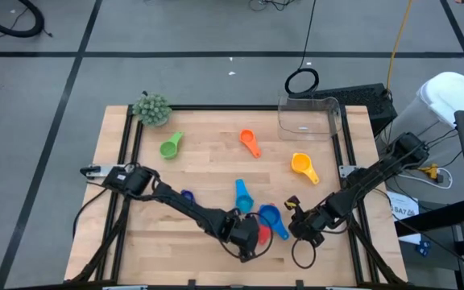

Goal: Nest measuring cups in basket
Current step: Stack the blue measuring cup on top of the red measuring cup, then stack the yellow measuring cup on top of the blue measuring cup

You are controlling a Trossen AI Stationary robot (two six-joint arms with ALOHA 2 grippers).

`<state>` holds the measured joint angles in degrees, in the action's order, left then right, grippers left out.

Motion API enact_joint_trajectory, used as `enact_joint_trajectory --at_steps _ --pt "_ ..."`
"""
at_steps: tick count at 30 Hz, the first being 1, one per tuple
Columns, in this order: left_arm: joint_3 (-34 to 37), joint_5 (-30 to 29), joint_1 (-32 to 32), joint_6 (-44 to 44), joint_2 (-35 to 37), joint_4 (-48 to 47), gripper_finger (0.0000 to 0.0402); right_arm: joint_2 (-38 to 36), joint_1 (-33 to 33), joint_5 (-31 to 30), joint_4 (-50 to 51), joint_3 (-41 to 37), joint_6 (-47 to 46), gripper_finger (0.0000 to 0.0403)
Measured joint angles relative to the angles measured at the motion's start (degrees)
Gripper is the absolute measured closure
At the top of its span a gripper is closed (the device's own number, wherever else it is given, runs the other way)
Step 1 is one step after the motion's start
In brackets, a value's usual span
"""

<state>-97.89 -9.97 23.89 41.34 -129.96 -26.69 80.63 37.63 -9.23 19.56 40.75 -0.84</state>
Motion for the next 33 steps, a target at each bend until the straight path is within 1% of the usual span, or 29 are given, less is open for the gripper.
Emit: enact_joint_trajectory --at_steps 3,6,11,14,18,24,26,29,32,33 --pt "-0.15 -1.34 -0.33 0.69 0.31 3.19 0.0399 0.72 0.02 0.10 -4.28 -0.02 -0.03 0.0403" --pt "-0.15 -2.26 -0.63 1.25 0.30 4.16 0.0399 2.29 0.49 0.11 -8.12 -0.02 0.25 0.0403" --pt "-0.15 -2.40 -0.84 1.91 0.30 8.22 0.0399 4.37 0.80 -0.06 -8.62 -0.02 0.84 0.0403" --pt "-0.15 -3.21 -0.99 1.91 0.30 10.23 0.0400 4.40 0.59 -1.58 -10.35 0.09 1.51 0.0403" --pt "-0.15 -3.61 -1.47 1.92 0.30 10.28 0.0400 4.41 -0.71 -1.56 -11.65 2.34 3.70 0.0403" --pt "-0.15 -3.66 -1.81 1.22 0.30 9.85 0.0400 4.38 -2.61 -1.38 -10.24 5.08 6.16 0.0403" --pt "-0.15 -3.56 -1.81 1.18 0.30 9.70 0.0400 4.34 -2.82 -1.85 -7.77 5.36 6.10 0.0403" --pt "-0.15 -3.35 -1.77 1.18 1.00 5.21 0.0400 3.35 -2.72 -4.69 -1.81 5.28 5.90 0.0403" --pt "-0.10 -3.48 -1.76 1.05 2.11 0.79 0.0401 0.40 -2.58 -5.82 0.31 5.27 4.85 0.0403" --pt "-0.09 -3.61 -1.76 1.00 2.58 0.60 0.0401 -0.67 -2.56 -5.77 0.50 5.27 4.56 0.0403"
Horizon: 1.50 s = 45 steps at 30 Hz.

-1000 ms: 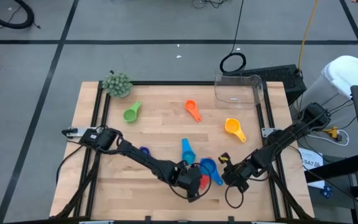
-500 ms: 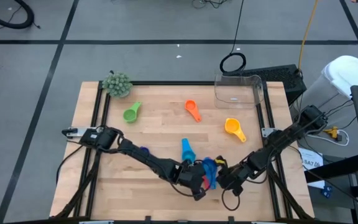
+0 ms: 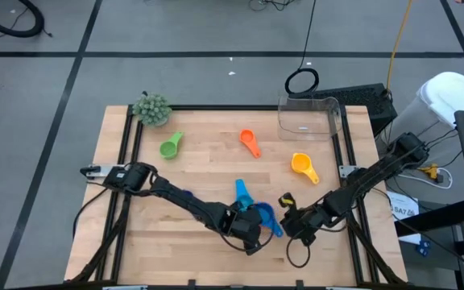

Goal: Nest measuring cups in basket
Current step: Stack the yellow measuring cup on top of the blue measuring cup

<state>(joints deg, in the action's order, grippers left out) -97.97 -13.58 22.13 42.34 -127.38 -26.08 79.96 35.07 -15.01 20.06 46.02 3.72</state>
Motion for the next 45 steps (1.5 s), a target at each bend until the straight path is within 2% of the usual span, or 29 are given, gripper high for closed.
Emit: enact_joint_trajectory --at_steps 5,10,14,18,24,28,33,39,45 --pt "-0.04 -1.81 -0.11 -1.11 3.08 -3.63 0.0399 -5.56 0.00 -3.27 3.49 0.11 -0.66 0.0403" --pt "-0.04 -3.74 -0.09 -0.83 6.00 -8.51 0.0399 -11.28 0.00 -11.39 15.54 0.09 -4.32 0.0403" --pt "-0.04 -5.95 0.07 -0.61 7.67 -11.03 0.0400 -14.86 -2.08 -20.41 29.59 0.09 -12.92 0.0403" --pt "-0.04 -10.95 0.11 -2.44 9.76 -10.30 0.0397 -16.04 -7.17 -20.91 38.56 0.04 -22.70 0.0403" --pt "-0.04 -19.80 0.06 -14.19 12.46 -3.22 0.0399 -16.02 -16.36 -16.40 41.00 -0.51 -30.08 0.0403" --pt "-0.07 -23.61 0.64 -23.38 15.34 0.27 0.0395 -16.05 -23.40 -12.17 40.48 -1.71 -28.79 0.0403" --pt "-0.07 -29.78 0.83 -28.50 19.15 -9.07 0.0397 -16.04 -30.13 -5.35 35.13 -2.60 -21.28 0.0403" --pt "-0.04 -31.31 -0.77 -28.77 23.45 -23.17 0.0398 -15.29 -33.67 3.97 30.69 -2.56 -14.34 0.0403" --pt "0.03 -31.41 -0.85 -29.02 25.43 -27.60 0.0399 -11.95 -36.09 5.98 33.73 -2.59 -11.45 0.0402"
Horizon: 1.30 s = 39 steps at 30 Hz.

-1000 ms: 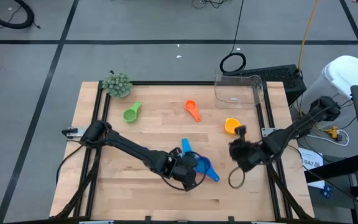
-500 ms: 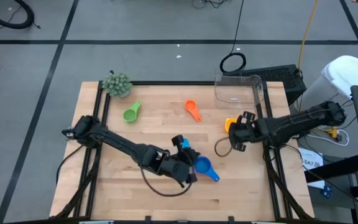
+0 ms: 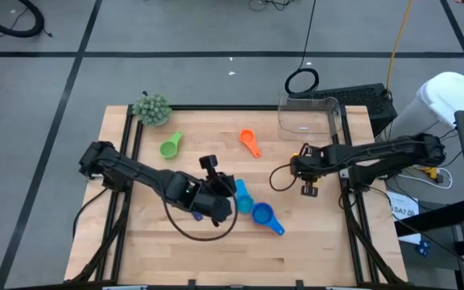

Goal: Nest measuring cups in basket
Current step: Stack the yellow measuring cup on top of the blue measuring cup

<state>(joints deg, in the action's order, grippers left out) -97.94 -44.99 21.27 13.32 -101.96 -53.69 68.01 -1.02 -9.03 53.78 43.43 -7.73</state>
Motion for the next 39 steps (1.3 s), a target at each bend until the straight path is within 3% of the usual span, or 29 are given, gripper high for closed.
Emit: enact_joint_trajectory --at_steps 5,12,17,22,29,32,35,39 --pt "-0.02 -0.09 0.14 1.39 0.97 -1.07 0.0393 0.07 -1.75 -0.10 -1.25 0.03 2.25 0.0374" --pt "-0.08 0.35 -0.37 3.24 2.85 -4.95 0.0394 -0.16 -2.55 0.23 -5.21 0.05 3.93 0.0276" --pt "-0.03 -0.69 -0.82 5.35 3.44 -8.05 0.0346 0.30 -4.02 0.18 -7.12 0.06 3.93 0.0217" --pt "-0.06 -1.44 -1.15 6.31 3.33 -10.10 0.0289 1.82 -6.23 0.23 -8.71 -2.12 4.14 0.0200" --pt "-0.06 -1.63 -1.59 6.73 3.35 -10.85 0.0242 4.29 -8.14 1.67 -13.38 -4.62 5.60 0.0221" --pt "-0.06 -1.57 -1.70 7.43 3.35 -10.93 0.0234 5.15 -8.34 1.66 -13.41 -4.86 6.94 0.0277" --pt "-0.06 -1.58 -1.70 8.30 3.35 -11.20 0.0232 5.71 -8.29 2.04 -13.48 -5.02 8.64 0.0373" --pt "-0.06 -1.55 -1.70 10.75 3.35 -13.98 0.0231 5.09 -6.24 2.36 -12.89 -4.53 8.71 0.0398"
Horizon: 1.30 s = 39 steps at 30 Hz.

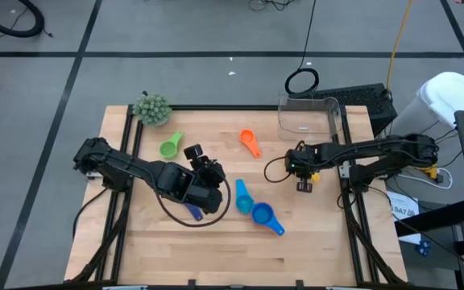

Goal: Nest measuring cups in basket
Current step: Stack the yellow measuring cup on top of the blue measuring cup

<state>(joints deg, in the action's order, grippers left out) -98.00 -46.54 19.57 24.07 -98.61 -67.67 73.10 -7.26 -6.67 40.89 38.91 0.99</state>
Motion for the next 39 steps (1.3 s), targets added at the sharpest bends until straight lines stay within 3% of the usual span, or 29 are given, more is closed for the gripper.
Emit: enact_joint_trajectory --at_steps 4,9,14,18,28,39 --pt "0.00 -0.10 -0.02 5.64 0.00 -7.18 0.0231 -1.24 6.42 -0.75 5.14 6.25 -3.93 0.0400" --pt "0.00 -4.04 0.00 10.57 0.00 -12.78 0.0231 -0.65 17.76 -0.75 8.04 19.47 -10.27 0.0401" --pt "0.00 -6.69 -0.26 10.46 0.00 -12.52 0.0231 5.38 26.81 -2.37 9.83 31.10 -16.05 0.0402" --pt "0.00 -6.73 -0.92 10.49 0.00 -12.24 0.0231 11.96 31.93 -1.99 9.95 34.06 -19.56 0.0402" --pt "0.00 -6.67 -0.66 11.61 0.00 -11.96 0.0231 22.41 34.02 2.79 4.26 36.78 -22.77 0.0402" --pt "0.00 -6.23 0.79 13.65 0.00 -11.98 0.0231 26.64 32.60 6.77 4.29 38.46 -23.05 0.0403"
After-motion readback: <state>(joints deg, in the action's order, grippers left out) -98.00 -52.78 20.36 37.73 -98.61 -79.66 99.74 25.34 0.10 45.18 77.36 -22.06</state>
